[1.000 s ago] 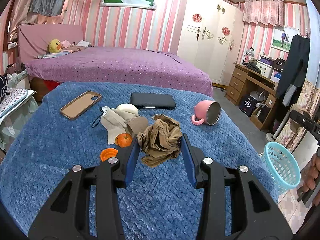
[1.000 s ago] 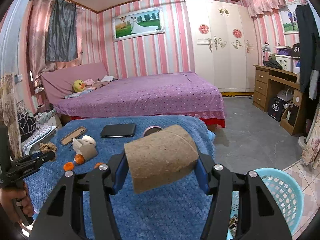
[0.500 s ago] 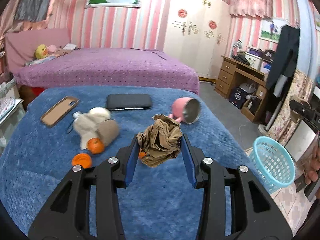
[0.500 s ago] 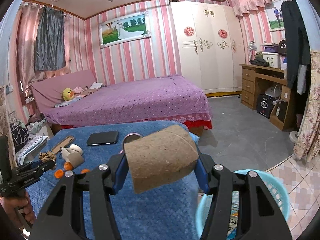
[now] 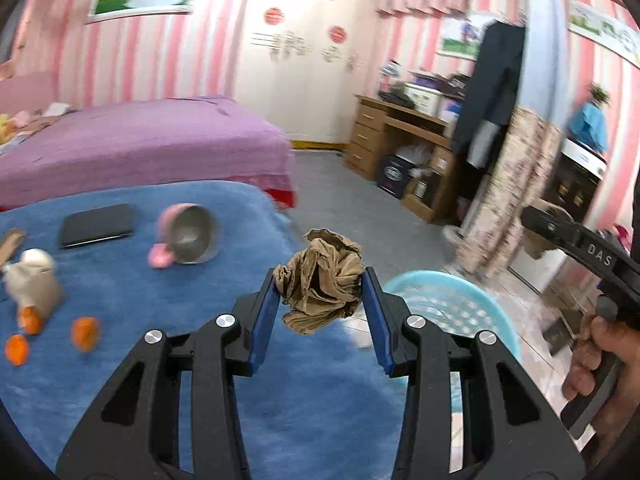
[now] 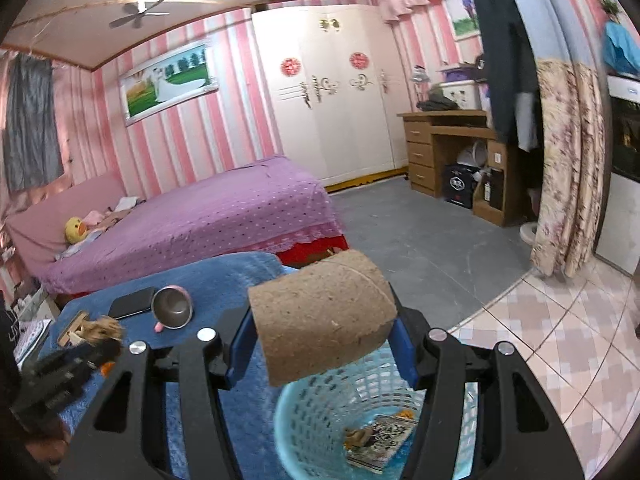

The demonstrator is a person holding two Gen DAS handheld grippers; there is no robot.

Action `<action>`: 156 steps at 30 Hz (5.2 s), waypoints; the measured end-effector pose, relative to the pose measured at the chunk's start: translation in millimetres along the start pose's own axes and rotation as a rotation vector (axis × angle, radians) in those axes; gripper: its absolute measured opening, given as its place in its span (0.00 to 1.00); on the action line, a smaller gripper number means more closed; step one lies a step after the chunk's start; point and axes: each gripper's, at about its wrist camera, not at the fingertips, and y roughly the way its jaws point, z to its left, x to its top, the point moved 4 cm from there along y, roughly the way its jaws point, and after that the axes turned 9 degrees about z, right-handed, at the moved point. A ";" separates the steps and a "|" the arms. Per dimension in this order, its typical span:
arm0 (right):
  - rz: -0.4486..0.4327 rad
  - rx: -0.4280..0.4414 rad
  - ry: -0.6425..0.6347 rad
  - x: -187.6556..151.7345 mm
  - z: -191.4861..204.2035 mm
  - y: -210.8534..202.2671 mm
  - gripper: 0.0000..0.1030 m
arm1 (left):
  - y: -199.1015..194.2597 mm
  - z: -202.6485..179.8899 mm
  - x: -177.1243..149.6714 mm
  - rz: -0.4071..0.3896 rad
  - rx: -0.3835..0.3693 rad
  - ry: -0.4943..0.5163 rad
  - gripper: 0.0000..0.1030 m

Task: Collect trash
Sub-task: 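Carry the brown paper in the left tool while the right tool carries the tube to the basket, then open the left tool over the basket while the right tool opens over it too, then move both open tools back over the orange lid and peel, then grasp the orange plastic lid with the left tool while the right tool grasps an orange peel, then carry the orange lid in the left tool while the right tool carries the peel to the basket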

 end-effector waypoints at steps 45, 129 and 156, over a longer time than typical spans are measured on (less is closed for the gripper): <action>0.229 0.313 -0.419 -95.0 321.4 83.7 0.83 | -95.6 359.6 -113.8 0.113 0.398 -0.408 0.84; 0.126 0.283 -0.294 -43.9 180.2 26.4 0.23 | -96.8 196.3 -47.0 -0.057 0.239 -0.222 0.37; 0.131 0.260 -0.294 -41.6 167.9 26.2 0.23 | -97.2 194.2 -47.2 -0.061 0.241 -0.224 0.37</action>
